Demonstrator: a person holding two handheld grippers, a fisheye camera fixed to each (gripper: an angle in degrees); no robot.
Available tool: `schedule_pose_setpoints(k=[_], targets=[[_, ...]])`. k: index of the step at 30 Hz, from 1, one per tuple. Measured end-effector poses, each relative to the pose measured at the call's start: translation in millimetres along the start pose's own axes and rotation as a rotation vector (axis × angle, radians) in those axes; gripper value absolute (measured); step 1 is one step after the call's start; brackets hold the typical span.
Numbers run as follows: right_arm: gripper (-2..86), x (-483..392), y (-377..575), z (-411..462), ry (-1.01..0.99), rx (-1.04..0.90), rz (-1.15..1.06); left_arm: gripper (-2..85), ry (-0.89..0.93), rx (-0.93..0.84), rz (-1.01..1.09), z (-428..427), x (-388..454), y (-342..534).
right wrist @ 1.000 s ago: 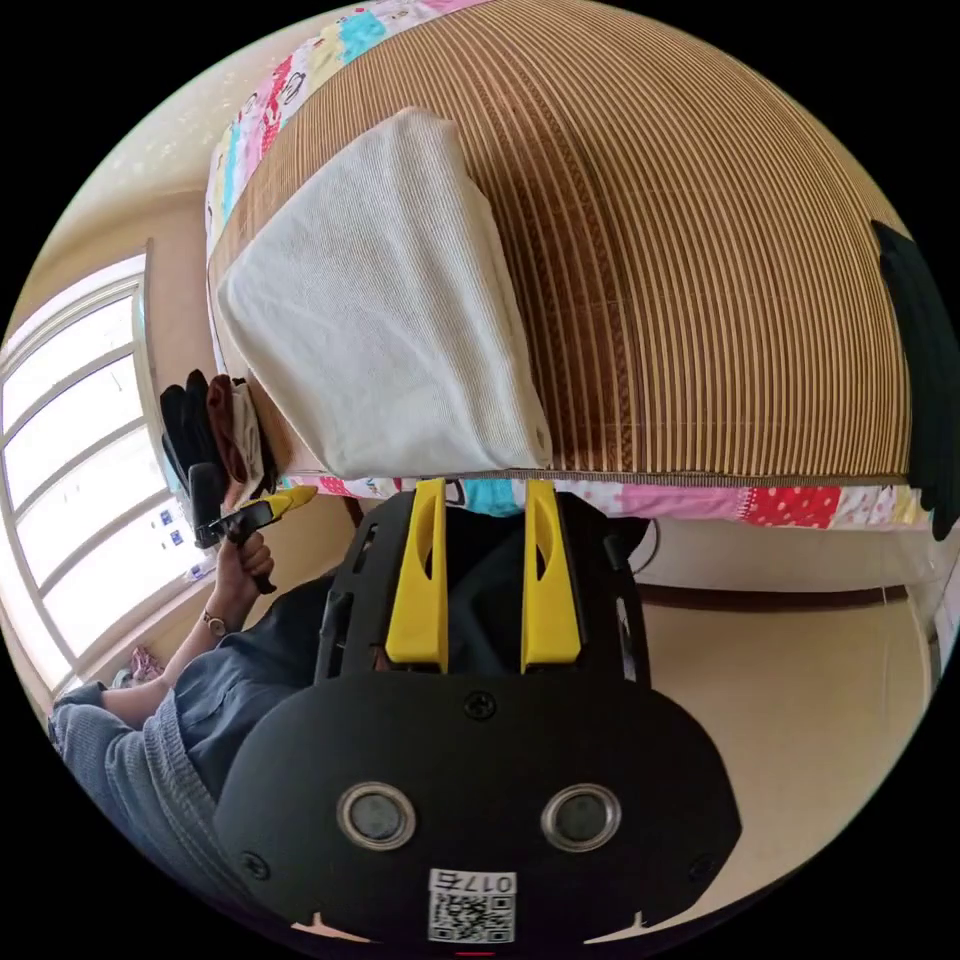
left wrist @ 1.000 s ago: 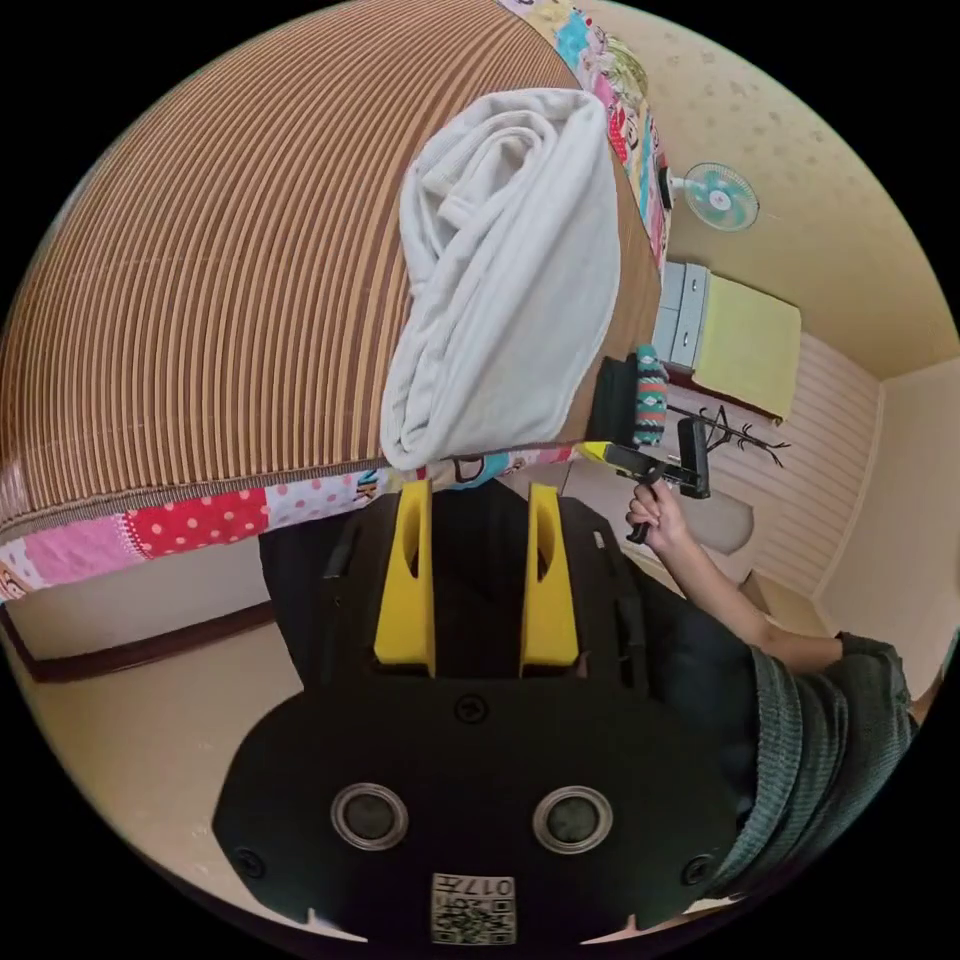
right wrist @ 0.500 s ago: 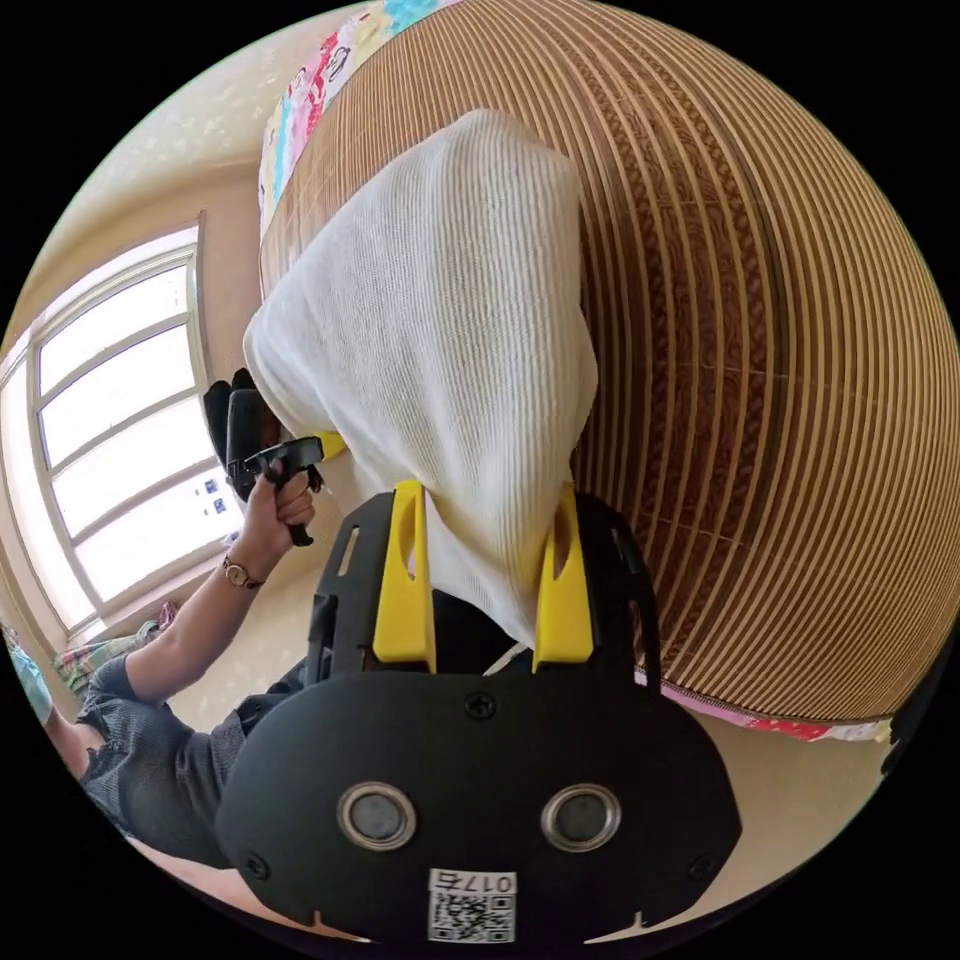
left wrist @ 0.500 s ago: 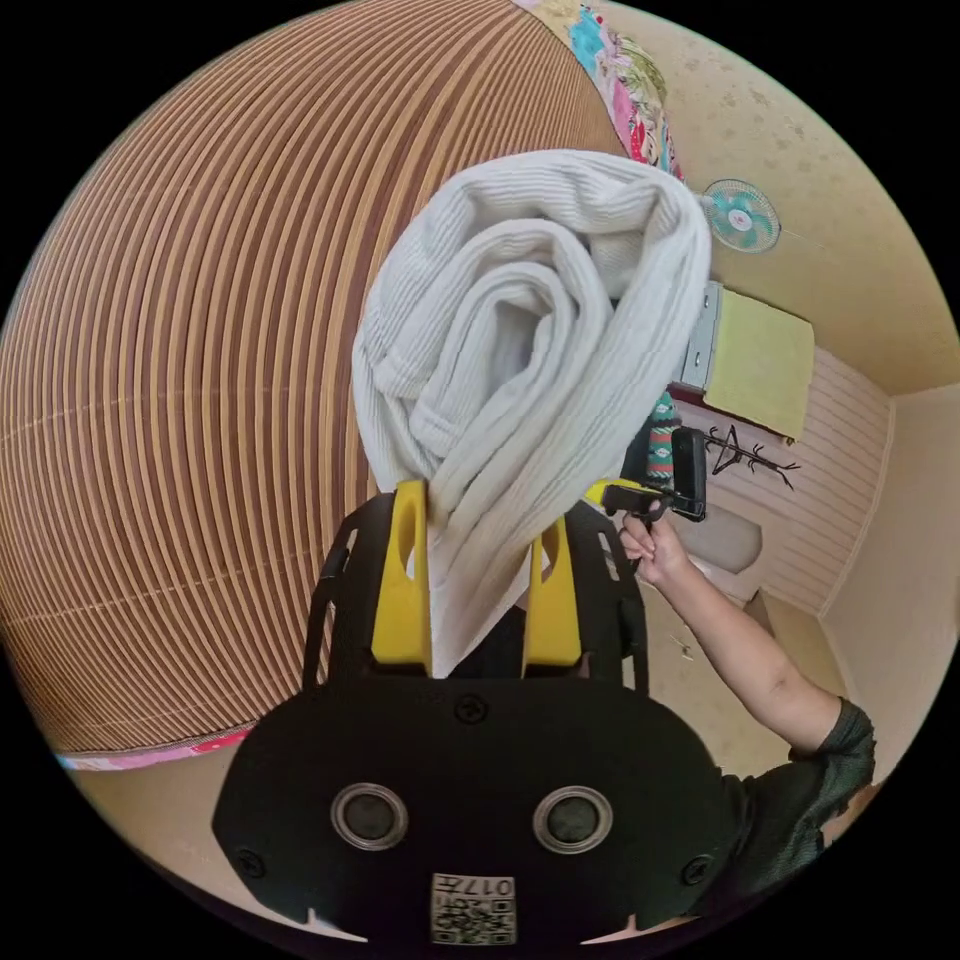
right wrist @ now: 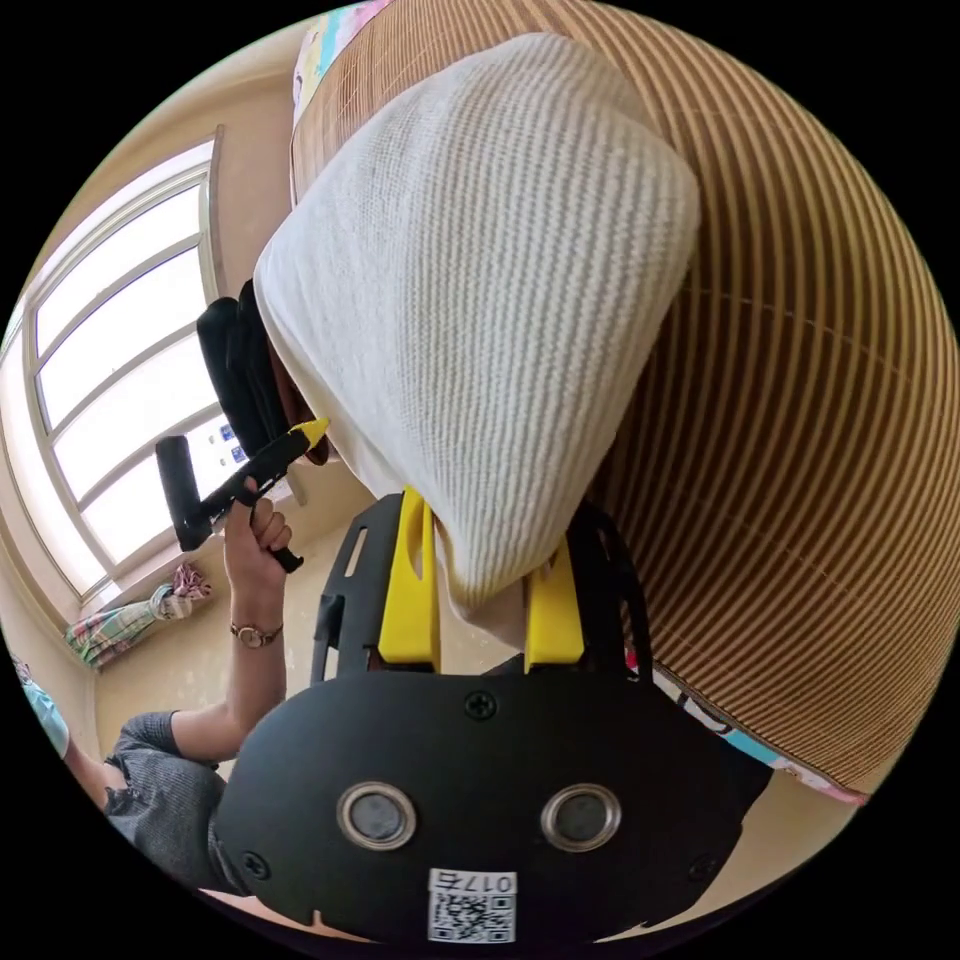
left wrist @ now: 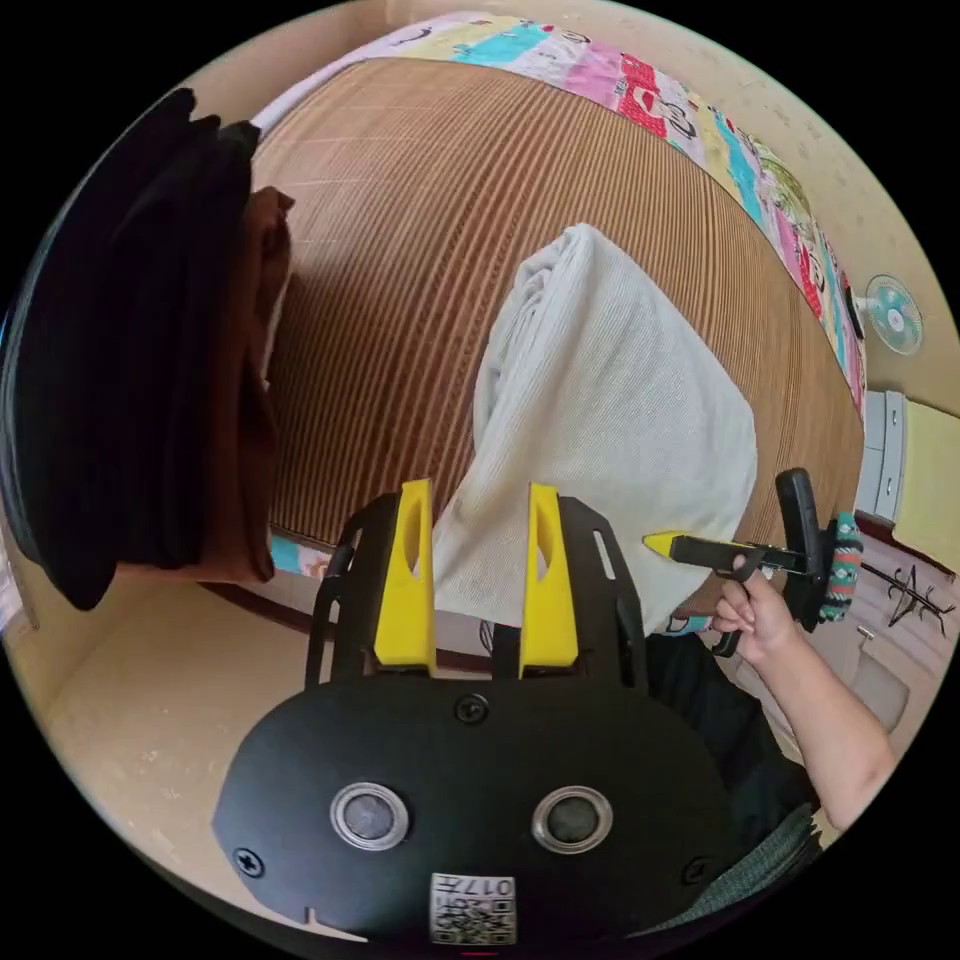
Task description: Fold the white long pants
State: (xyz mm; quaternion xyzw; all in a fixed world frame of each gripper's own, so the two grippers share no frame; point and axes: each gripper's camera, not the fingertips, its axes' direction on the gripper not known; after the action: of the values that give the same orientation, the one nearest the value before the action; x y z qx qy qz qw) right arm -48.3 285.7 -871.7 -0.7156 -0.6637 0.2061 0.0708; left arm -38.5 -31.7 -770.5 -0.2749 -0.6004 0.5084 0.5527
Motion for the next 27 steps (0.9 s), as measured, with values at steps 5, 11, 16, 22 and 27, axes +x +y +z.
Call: schedule_pose_setpoints(k=[5,11,16,22,27], targets=[[10.7,-79,-71,52,0.012,-0.077,-0.064,12.1,0.142,0.113,-0.131,-23,-56,47],[11.6,-125,-117,21,0.111,-0.018,-0.099,9.7,0.12,-0.221,-0.102,75,-69,102],[8.5,-95,-77,-41,0.003,-0.053,-0.207,6.0,0.216,-0.797,-0.147,199,-90,192],[1.5,22,58,-152,0.365,-0.026,-0.025,5.3,0.223,-1.329,-0.397,233,-130,251],[0.7,128,220,-291,0.182,0.298,0.355,-0.2,0.117,-1.361,-0.268,232,-109,162]])
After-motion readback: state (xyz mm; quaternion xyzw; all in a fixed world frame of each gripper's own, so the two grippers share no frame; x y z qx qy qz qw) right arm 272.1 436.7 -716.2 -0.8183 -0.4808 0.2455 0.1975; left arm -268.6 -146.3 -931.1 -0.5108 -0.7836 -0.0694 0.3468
